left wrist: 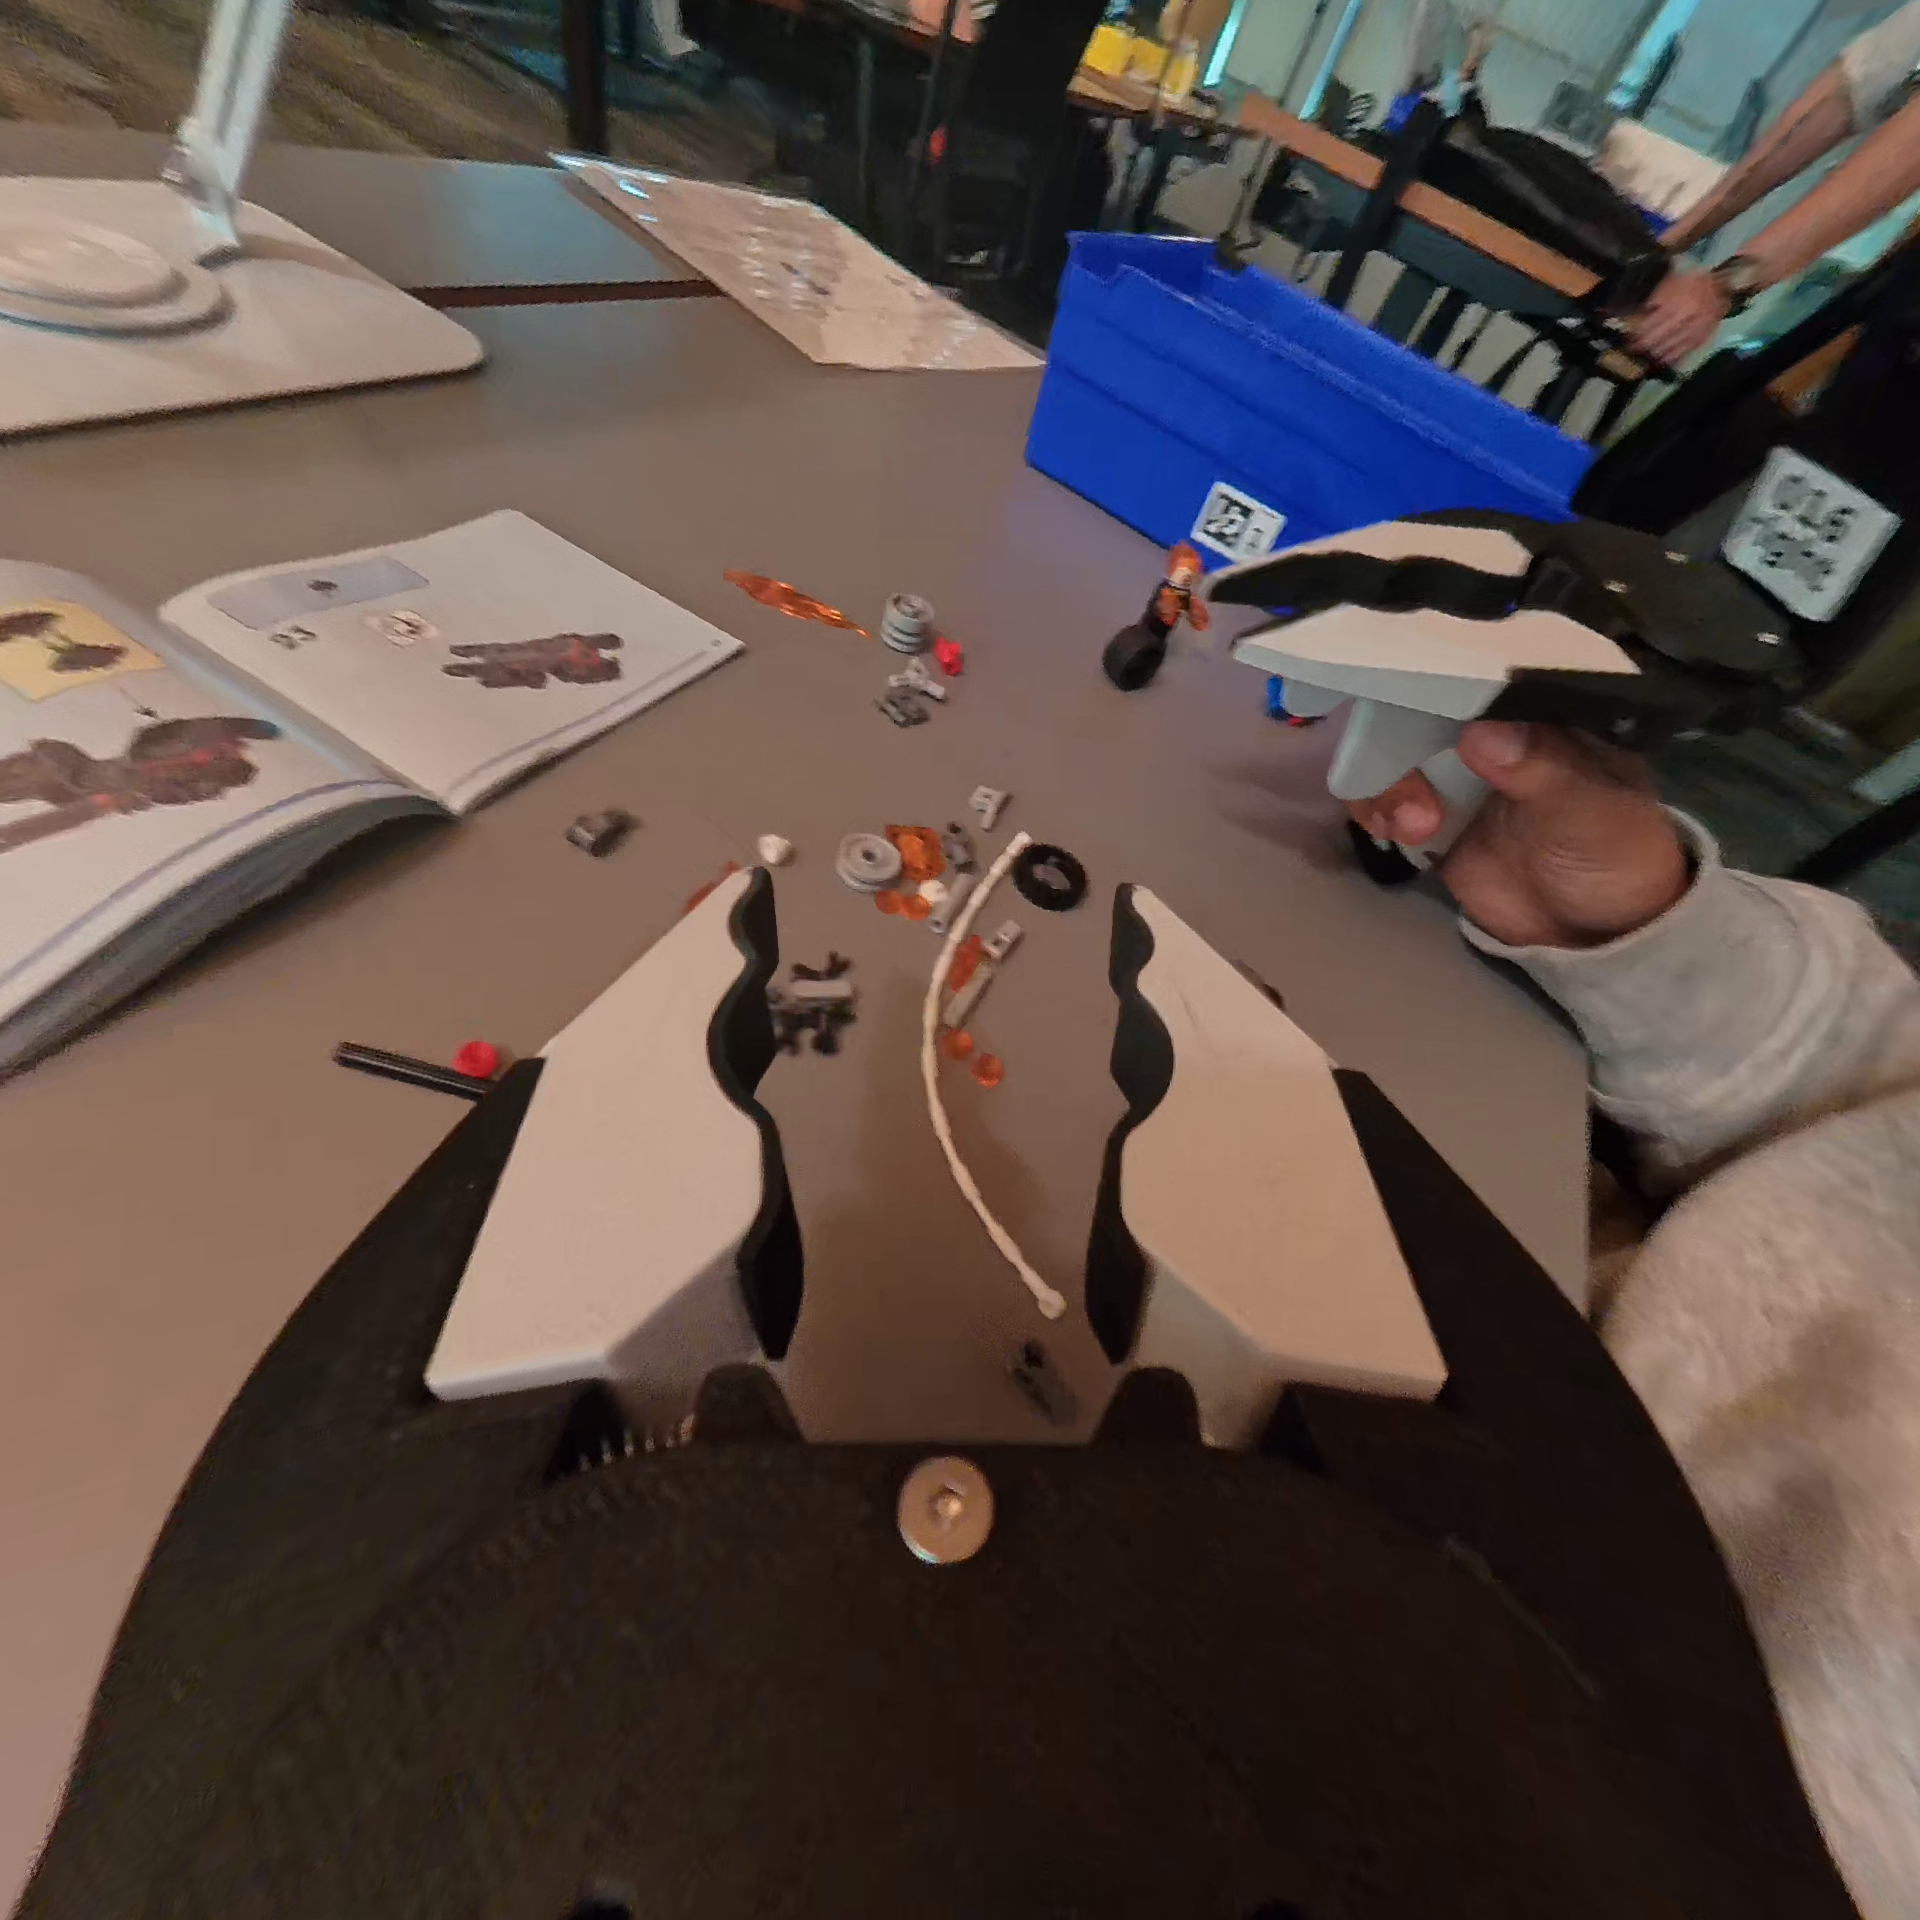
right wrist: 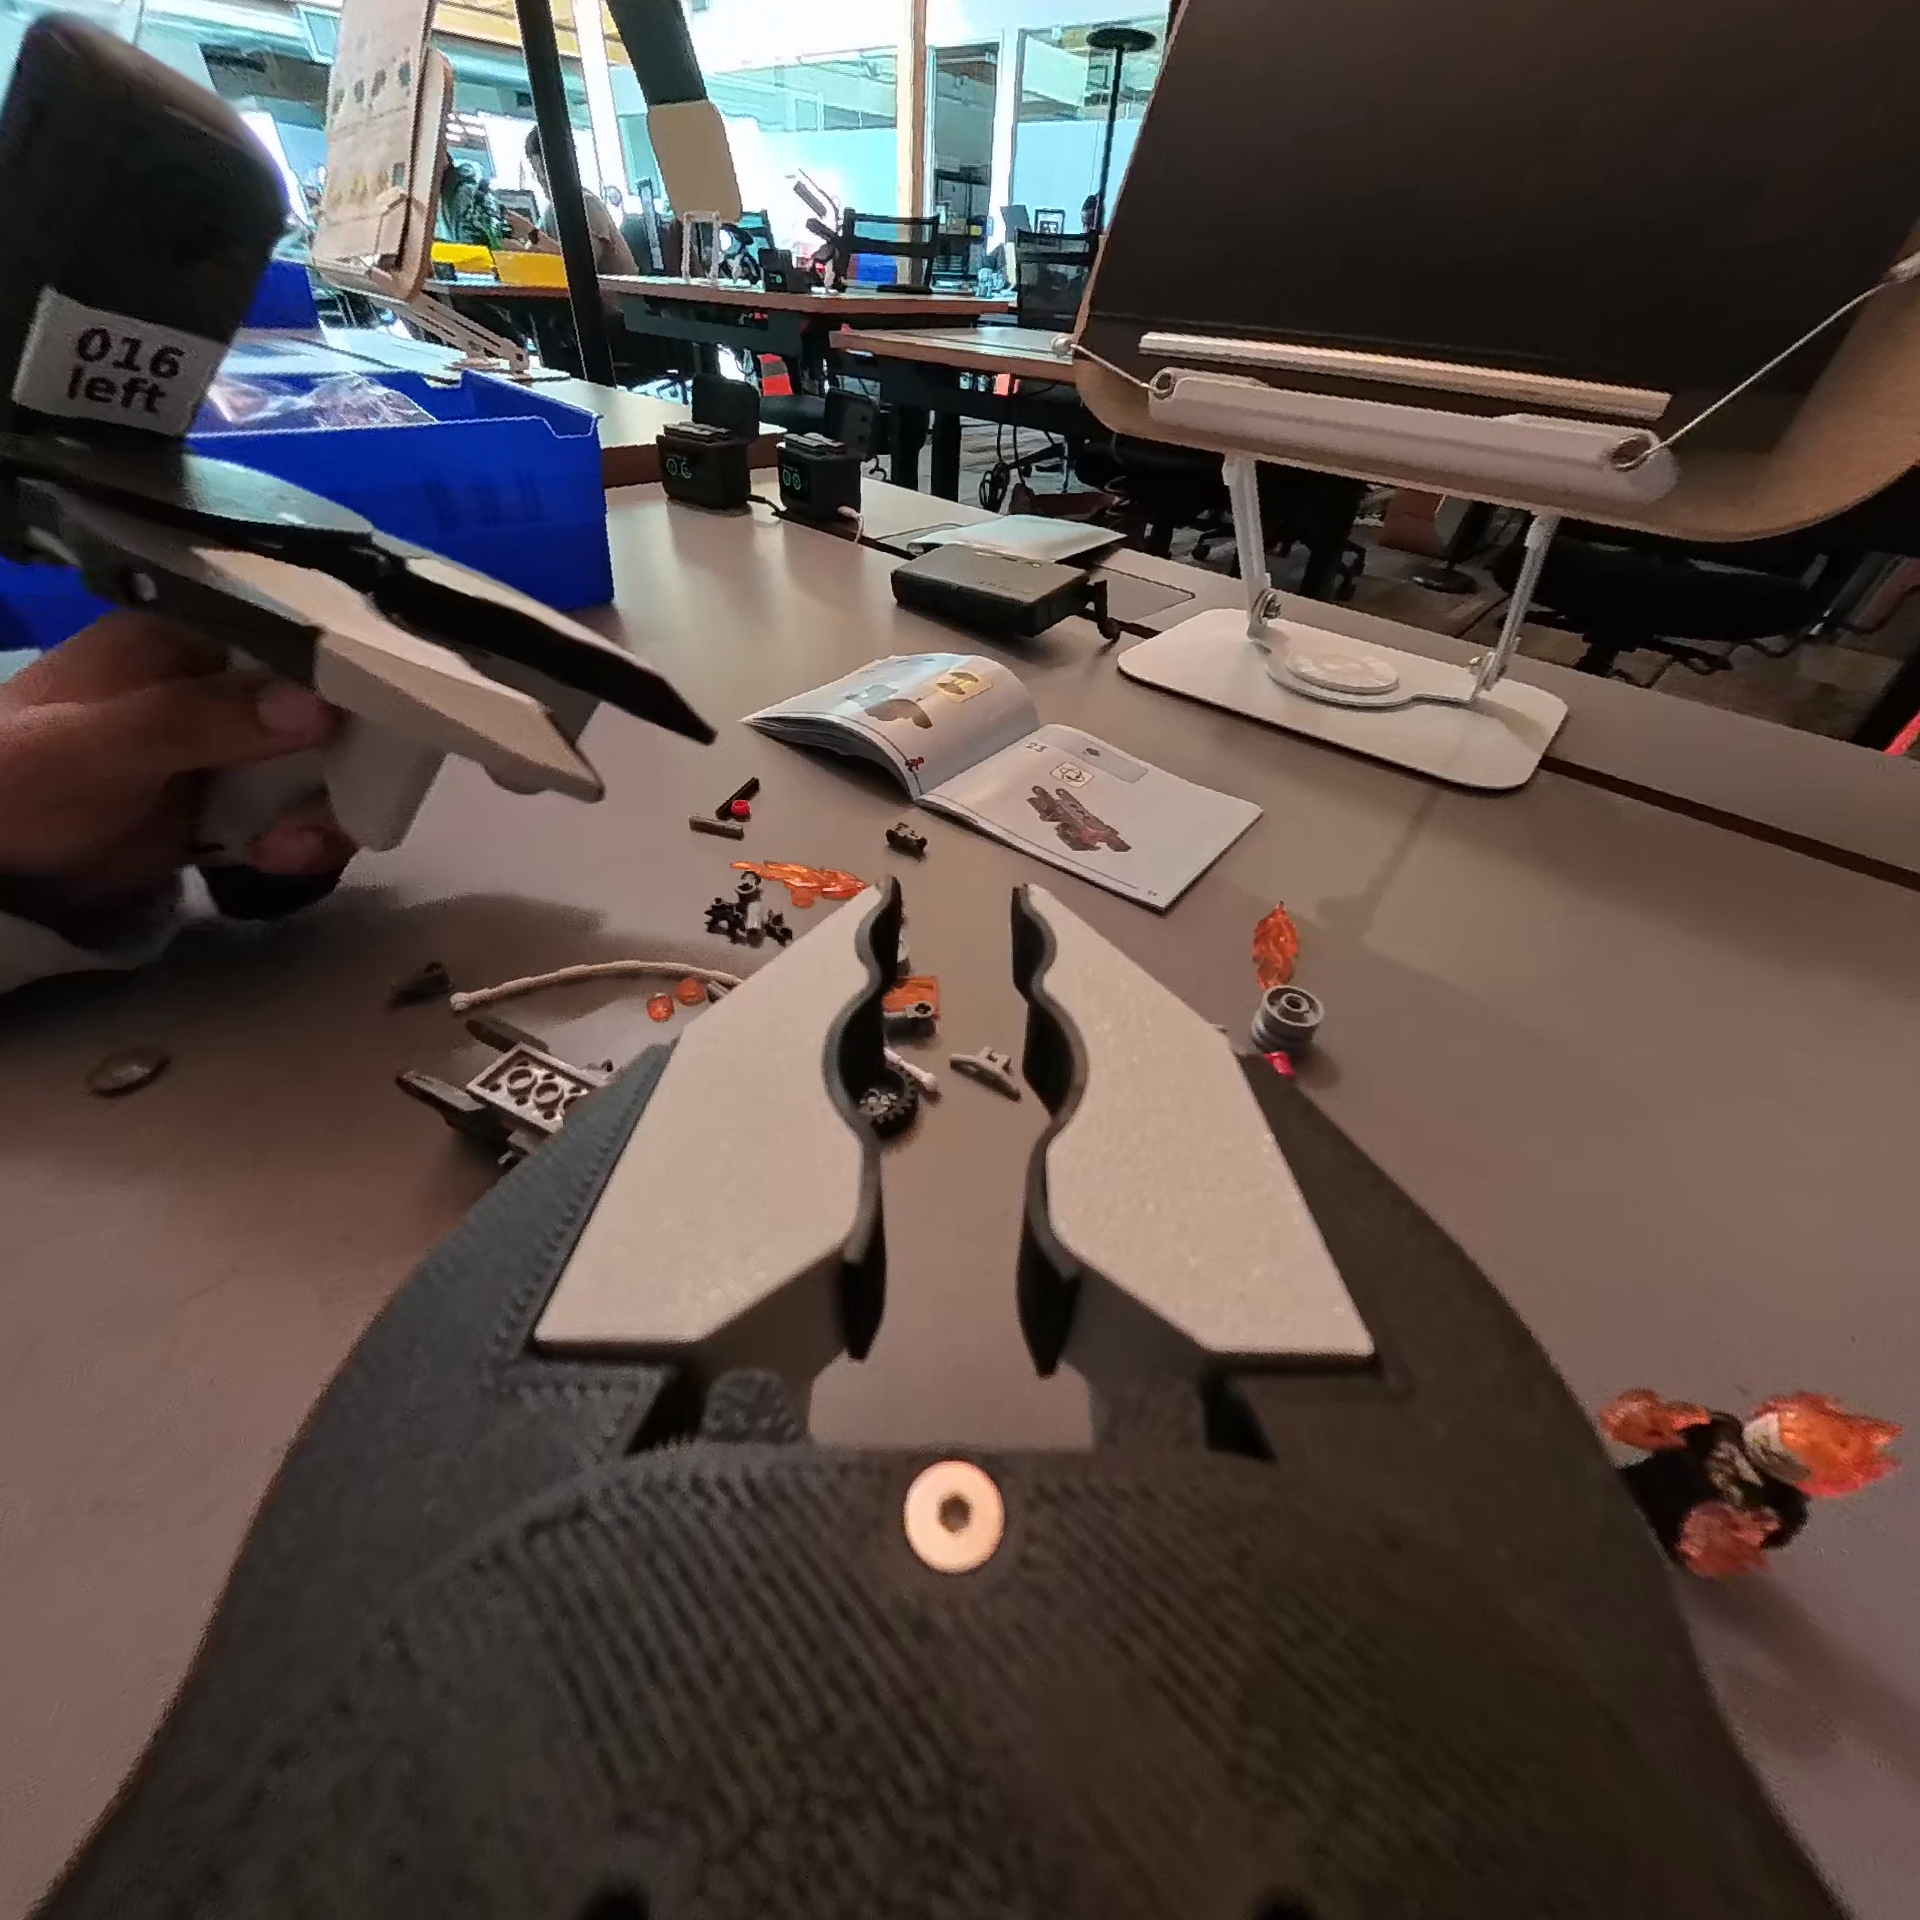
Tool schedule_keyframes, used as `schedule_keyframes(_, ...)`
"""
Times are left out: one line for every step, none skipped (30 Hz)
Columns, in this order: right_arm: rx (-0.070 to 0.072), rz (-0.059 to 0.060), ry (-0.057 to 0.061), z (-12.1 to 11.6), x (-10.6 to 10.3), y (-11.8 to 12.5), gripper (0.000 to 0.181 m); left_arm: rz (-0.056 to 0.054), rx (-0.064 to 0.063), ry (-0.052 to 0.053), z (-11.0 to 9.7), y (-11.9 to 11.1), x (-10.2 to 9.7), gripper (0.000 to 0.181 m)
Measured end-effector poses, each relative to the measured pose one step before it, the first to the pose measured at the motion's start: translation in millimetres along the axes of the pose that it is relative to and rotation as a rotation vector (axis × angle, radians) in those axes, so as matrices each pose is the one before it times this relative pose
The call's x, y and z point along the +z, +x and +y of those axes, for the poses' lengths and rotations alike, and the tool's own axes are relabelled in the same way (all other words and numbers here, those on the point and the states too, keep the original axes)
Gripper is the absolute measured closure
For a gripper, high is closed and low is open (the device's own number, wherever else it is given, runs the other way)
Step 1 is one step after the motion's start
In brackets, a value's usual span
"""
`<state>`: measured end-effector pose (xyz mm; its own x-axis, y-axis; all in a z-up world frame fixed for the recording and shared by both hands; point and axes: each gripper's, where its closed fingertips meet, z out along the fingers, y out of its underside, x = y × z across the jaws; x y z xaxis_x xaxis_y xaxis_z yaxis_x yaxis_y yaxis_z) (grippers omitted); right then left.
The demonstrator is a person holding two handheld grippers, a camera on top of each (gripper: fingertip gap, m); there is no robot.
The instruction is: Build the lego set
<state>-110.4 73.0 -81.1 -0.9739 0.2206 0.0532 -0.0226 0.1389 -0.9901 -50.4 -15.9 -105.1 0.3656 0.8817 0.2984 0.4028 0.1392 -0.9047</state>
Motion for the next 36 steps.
schedule_keyframes(0.0053, -0.0024, 0.0014, -0.21, -0.08, 0.36, 0.162, -0.0351, -0.0001, -0.0017, -4.20, -5.39, 2.34, 0.117)
schedule_keyframes(0.0035, -0.0014, 0.0021, -0.21, -0.23, 0.16, 0.162, -0.0298, -0.0087, -0.0028, -4.93, -5.38, 4.48, 0.111)
schedule_keyframes(0.0018, 0.0000, 0.0036, -0.40, -0.38, 0.23, 0.162, -0.0337, -0.0191, -0.0263, -2.45, -7.19, 7.24, 0.100)
schedule_keyframes(0.0009, 0.0017, 0.0054, -0.73, -0.51, 0.38, 0.163, -0.0366, -0.0229, -0.0624, 1.11, -8.63, 9.49, 0.091)
schedule_keyframes(0.0001, 0.0022, 0.0069, -0.82, -0.75, 0.28, 0.164, -0.0170, -0.0072, -0.0614, -0.72, -6.24, 11.22, 0.086)
schedule_keyframes(-0.0005, 0.0017, 0.0077, -0.93, -0.82, 0.17, 0.164, -0.0264, 0.0004, -0.0438, -3.65, -7.77, 12.09, 0.080)
schedule_keyframes(-0.0004, 0.0007, 0.0075, -0.91, -0.83, 0.03, 0.164, -0.0412, 0.0075, -0.0282, -6.73, -9.56, 12.11, 0.071)
schedule_keyframes(0.0002, -0.0001, 0.0068, -0.84, -0.64, 0.03, 0.164, -0.0432, 0.0200, -0.0149, -9.12, -9.44, 12.32, 0.068)
schedule_keyframes(0.0005, -0.0006, 0.0059, -0.72, -0.70, -0.07, 0.165, -0.0570, 0.0180, -0.0114, -9.31, -11.40, 12.77, 0.066)
schedule_keyframes(0.0008, -0.0012, 0.0050, -0.61, -0.53, -0.02, 0.165, -0.0588, 0.0084, -0.0181, -7.82, -11.30, 13.17, 0.064)
schedule_keyframes(0.0014, -0.0018, 0.0047, -0.58, -0.52, -0.06, 0.165, -0.0376, 0.0080, -0.0251, -6.13, -7.84, 13.11, 0.063)
schedule_keyframes(0.0020, -0.0019, 0.0055, -0.68, -0.64, 0.03, 0.165, -0.0232, 0.0048, -0.0288, -4.22, -5.71, 12.76, 0.063)
schedule_keyframes(0.0025, -0.0009, 0.0071, -0.89, -0.75, 0.09, 0.165, -0.0099, -0.0061, -0.0393, -0.71, -3.68, 12.13, 0.062)
schedule_keyframes(0.0030, 0.0004, 0.0084, -1.07, -0.83, 0.36, 0.165, 0.0063, -0.0144, -0.0582, 3.72, -1.08, 11.32, 0.061)
schedule_keyframes(0.0034, 0.0001, 0.0084, -0.98, -0.92, 0.31, 0.166, -0.0011, -0.0099, -0.0636, 6.89, -1.92, 10.46, 0.060)
schedule_keyframes(0.0037, -0.0010, 0.0076, -0.99, -0.86, 0.23, 0.166, -0.0558, 0.0371, -0.0138, 0.82, -7.42, 5.31, 0.064)
schedule_keyframes(0.0043, -0.0009, 0.0070, -0.92, -0.79, 0.27, 0.166, -0.0153, 0.0259, -0.0120, 1.01, -1.51, 1.43, 0.061)
schedule_keyframes(0.0048, -0.0010, 0.0072, -0.85, -0.87, 0.24, 0.166, 0.0003, -0.0162, -0.0010, 0.70, -0.41, 0.01, 0.060)
schedule_keyframes(0.0032, -0.0016, 0.0080, -0.99, -0.78, -0.05, 0.166, -0.0026, -0.0001, -0.0051, 0.92, 0.05, -0.26, 0.060)
schedule_keyframes(0.0012, 0.0004, 0.0084, -1.06, -0.92, 0.10, 0.167, -0.0012, -0.0011, -0.0045, 0.38, 0.11, -0.13, 0.060)
schedule_keyframes(0.0003, 0.0025, 0.0082, -1.03, -0.86, 0.34, 0.167, 0.0002, -0.0002, -0.0102, 0.55, 0.05, -0.21, 0.060)
schedule_keyframes(-0.0001, 0.0022, 0.0069, -0.87, -0.66, 0.27, 0.168, 0.0007, -0.0018, -0.0150, 0.55, -0.47, -0.46, 0.061)
schedule_keyframes(-0.0002, 0.0014, 0.0038, -0.44, -0.36, 0.14, 0.169, -0.0005, -0.0031, -0.0147, 0.25, -1.03, -0.65, 0.065)
schedule_keyframes(-0.0003, -0.0003, 0.0004, -0.05, 0.00, -0.12, 0.169, -0.0048, -0.0051, -0.0085, -0.50, -2.29, -0.56, 0.070)
schedule_keyframes(-0.0009, -0.0012, -0.0014, 0.20, 0.17, -0.27, 0.168, -0.0077, -0.0099, -0.0025, -0.93, -3.76, -0.91, 0.078)
schedule_keyframes(-0.0022, -0.0001, -0.0016, 0.22, 0.21, -0.24, 0.168, -0.0060, -0.0113, 0.0012, -0.79, -4.44, -0.97, 0.088)
schedule_keyframes(-0.0031, 0.0012, -0.0013, 0.18, 0.09, -0.17, 0.168, -0.0009, -0.0078, 0.0025, -0.64, -3.99, -0.99, 0.097)
schedule_keyframes(-0.0032, 0.0014, -0.0013, 0.17, 0.17, -0.25, 0.168, 0.0046, -0.0070, 0.0011, -0.26, -3.48, -1.11, 0.106)
schedule_keyframes(-0.0032, 0.0012, -0.0019, 0.26, 0.24, -0.21, 0.168, 0.0097, -0.0156, 0.0040, -0.54, -3.09, -1.32, 0.115)
schedule_keyframes(-0.0028, 0.0007, -0.0031, 0.42, 0.40, -0.16, 0.168, 0.0101, -0.0181, 0.0078, -0.49, -2.99, -1.34, 0.125)
schedule_keyframes(-0.0022, -0.0002, -0.0032, 0.44, 0.29, -0.30, 0.168, 0.0104, -0.0128, 0.0121, -0.12, -2.61, -1.19, 0.133)
schedule_keyframes(-0.0017, -0.0001, -0.0022, 0.30, 0.29, -0.20, 0.168, 0.0173, -0.0117, 0.0154, 0.10, -1.19, -1.06, 0.136)
schedule_keyframes(-0.0012, 0.0006, -0.0012, 0.15, 0.16, -0.09, 0.168, 0.0251, -0.0162, 0.0193, -0.57, -0.16, -1.59, 0.137)
schedule_keyframes(-0.0001, 0.0003, -0.0007, 0.10, 0.05, 0.03, 0.168, 0.0293, -0.0207, 0.0220, -1.38, 0.34, -2.08, 0.137)
schedule_keyframes(0.0011, -0.0006, -0.0008, 0.02, 0.08, 0.01, 0.168, 0.0319, -0.0225, 0.0217, -2.37, 0.45, -2.64, 0.137)
schedule_keyframes(0.0014, -0.0010, -0.0009, 0.14, 0.10, 0.03, 0.168, 0.0270, -0.0202, 0.0216, -3.35, -0.49, -3.27, 0.137)
